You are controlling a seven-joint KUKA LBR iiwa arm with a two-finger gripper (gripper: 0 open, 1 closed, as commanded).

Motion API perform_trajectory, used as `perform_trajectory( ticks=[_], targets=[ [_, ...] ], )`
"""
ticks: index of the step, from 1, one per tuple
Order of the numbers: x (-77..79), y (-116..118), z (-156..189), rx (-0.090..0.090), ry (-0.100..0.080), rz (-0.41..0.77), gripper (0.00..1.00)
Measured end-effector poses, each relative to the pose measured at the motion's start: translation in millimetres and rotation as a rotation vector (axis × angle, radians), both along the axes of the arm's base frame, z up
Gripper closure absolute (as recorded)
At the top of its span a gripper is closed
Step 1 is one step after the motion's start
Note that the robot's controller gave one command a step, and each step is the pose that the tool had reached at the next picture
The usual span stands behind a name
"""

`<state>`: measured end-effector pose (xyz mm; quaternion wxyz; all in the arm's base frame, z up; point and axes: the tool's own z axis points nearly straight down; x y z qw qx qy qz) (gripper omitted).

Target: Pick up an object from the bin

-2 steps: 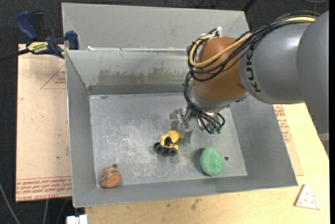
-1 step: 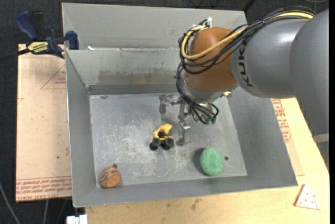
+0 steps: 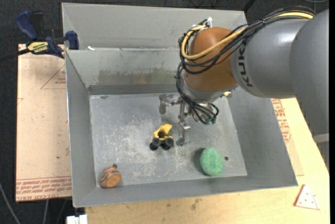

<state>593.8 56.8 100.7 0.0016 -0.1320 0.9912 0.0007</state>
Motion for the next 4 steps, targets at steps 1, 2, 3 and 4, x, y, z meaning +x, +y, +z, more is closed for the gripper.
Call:
perform_trajectory(
  ticks=[1,2,3,4],
  targets=[
    [-13.5,8.2,-10.5,-0.001,0.0,0.057,0.0],
    [-21.8,18.8,-23.0,-0.001,0.002,0.283,0.0],
    [-22.3,20.7,-25.6,-0.001,0.002,0.355,0.0],
    [-16.0,27.9,-30.4,0.001,0.0,0.363,1.0]
  ],
)
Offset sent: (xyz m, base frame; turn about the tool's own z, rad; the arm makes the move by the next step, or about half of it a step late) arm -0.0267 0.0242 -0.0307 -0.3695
